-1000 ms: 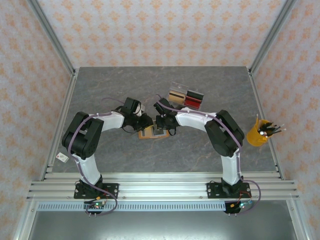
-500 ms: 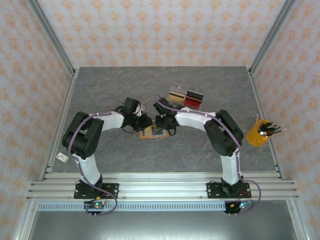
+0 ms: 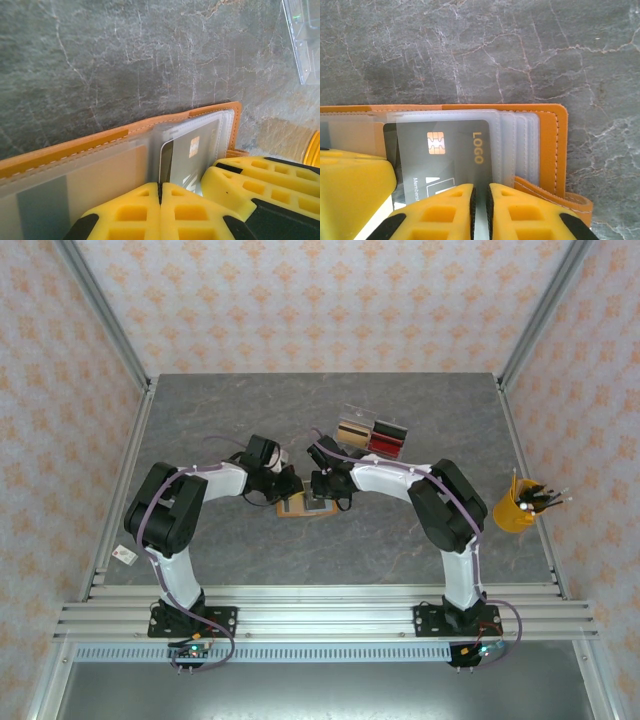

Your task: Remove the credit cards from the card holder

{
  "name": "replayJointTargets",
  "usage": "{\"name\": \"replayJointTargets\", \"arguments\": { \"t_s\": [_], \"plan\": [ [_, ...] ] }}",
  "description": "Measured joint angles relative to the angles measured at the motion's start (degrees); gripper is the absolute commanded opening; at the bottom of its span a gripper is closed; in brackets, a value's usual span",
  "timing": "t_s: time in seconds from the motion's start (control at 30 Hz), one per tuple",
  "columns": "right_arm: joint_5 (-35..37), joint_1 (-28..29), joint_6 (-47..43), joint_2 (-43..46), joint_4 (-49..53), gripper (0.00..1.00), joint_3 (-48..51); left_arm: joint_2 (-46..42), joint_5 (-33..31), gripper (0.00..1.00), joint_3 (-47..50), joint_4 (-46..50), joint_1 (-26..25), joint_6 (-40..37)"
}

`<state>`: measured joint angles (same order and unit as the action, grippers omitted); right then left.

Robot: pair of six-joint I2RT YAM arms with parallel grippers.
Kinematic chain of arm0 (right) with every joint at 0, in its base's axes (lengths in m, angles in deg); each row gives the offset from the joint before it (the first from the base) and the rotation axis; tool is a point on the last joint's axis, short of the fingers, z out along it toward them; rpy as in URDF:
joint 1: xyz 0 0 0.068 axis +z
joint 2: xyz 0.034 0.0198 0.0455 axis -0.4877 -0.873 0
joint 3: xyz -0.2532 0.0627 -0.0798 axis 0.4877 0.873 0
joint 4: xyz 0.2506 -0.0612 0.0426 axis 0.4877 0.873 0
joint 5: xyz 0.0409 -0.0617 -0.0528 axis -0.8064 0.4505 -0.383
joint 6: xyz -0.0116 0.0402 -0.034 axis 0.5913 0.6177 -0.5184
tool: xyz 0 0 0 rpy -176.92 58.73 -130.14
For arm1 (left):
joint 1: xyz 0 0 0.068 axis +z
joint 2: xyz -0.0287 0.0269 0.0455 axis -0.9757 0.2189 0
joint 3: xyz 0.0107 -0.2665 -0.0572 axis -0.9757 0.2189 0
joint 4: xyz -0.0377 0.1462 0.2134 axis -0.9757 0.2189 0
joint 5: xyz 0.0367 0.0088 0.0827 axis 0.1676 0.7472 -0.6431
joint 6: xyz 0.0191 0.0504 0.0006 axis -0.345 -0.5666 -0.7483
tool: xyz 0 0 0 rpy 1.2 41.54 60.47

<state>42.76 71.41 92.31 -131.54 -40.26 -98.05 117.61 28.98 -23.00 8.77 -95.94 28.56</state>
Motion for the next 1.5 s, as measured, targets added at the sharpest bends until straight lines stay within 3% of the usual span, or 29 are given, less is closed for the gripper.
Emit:
{"name": "replayJointTargets", "arguments": {
  "t_s": [1.3, 1.5],
  "plan": [
    [-4.92, 0.0, 0.15, -1.42, 1.95, 0.16, -2.36, -3.48, -0.2, 0.0, 1.66, 2.95, 2.14, -3.82],
    [-5.49, -0.07, 0.15, -2.08, 2.19, 0.16, -3.21, -3.48, -0.02, 0.09, 1.66, 2.91, 2.21, -3.78]
  ]
}}
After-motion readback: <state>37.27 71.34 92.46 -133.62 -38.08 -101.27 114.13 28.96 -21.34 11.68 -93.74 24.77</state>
